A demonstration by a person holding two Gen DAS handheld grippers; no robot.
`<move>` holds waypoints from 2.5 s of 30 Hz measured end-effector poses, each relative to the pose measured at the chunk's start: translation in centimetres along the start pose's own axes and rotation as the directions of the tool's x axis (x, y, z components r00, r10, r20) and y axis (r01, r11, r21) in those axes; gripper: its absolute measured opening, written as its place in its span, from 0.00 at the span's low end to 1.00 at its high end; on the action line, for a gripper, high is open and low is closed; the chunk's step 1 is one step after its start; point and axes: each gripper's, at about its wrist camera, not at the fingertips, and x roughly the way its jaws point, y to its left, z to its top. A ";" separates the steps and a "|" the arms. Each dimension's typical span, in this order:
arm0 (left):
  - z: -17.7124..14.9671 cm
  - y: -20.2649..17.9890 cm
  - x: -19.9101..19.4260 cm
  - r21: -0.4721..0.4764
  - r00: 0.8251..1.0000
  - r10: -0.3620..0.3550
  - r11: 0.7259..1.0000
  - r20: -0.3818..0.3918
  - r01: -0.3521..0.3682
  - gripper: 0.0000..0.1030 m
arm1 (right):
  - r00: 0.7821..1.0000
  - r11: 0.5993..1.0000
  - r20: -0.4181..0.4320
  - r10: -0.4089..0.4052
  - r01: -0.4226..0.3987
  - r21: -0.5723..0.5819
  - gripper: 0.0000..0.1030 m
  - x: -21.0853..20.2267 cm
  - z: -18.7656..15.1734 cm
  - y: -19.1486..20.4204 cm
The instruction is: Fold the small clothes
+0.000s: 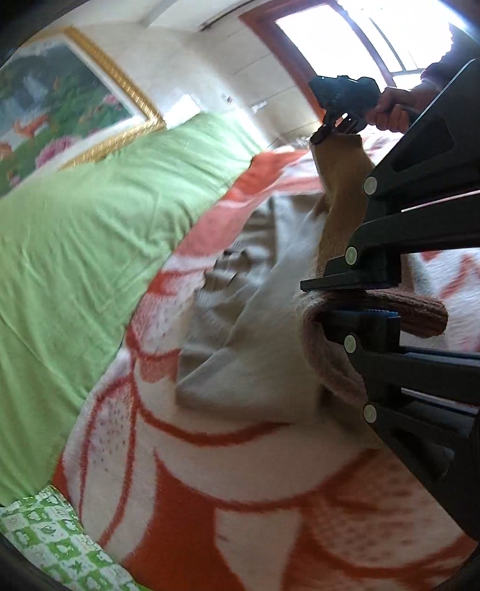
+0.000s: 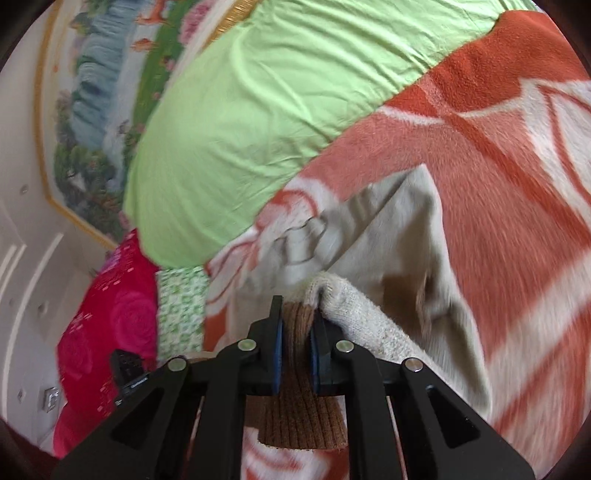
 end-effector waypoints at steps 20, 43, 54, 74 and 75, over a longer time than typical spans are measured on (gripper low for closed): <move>6.0 6.0 12.8 -0.140 0.980 0.188 0.971 -0.058 -0.195 0.07 | 0.984 0.974 -0.073 -0.164 0.174 0.145 0.15 11.6 6.9 -7.9; -2.2 -6.0 15.8 0.300 0.932 0.136 0.953 -0.335 -0.031 0.53 | 0.894 0.901 -0.421 -0.152 -0.050 -0.430 0.45 15.2 -2.6 4.0; 9.8 0.1 18.2 0.120 0.961 0.233 0.969 -0.150 -0.217 0.39 | 0.972 0.966 -0.076 -0.222 0.209 -0.153 0.42 16.1 9.8 -4.0; 2.0 -0.5 11.3 0.073 0.972 0.182 0.982 -0.150 -0.172 0.46 | 0.952 0.975 -0.302 -0.042 -0.027 -0.220 0.44 15.2 2.1 2.6; 1.6 -0.2 10.9 0.060 0.971 0.186 0.982 -0.148 -0.179 0.48 | 0.931 0.967 -0.365 -0.014 -0.079 -0.241 0.44 17.1 1.2 3.8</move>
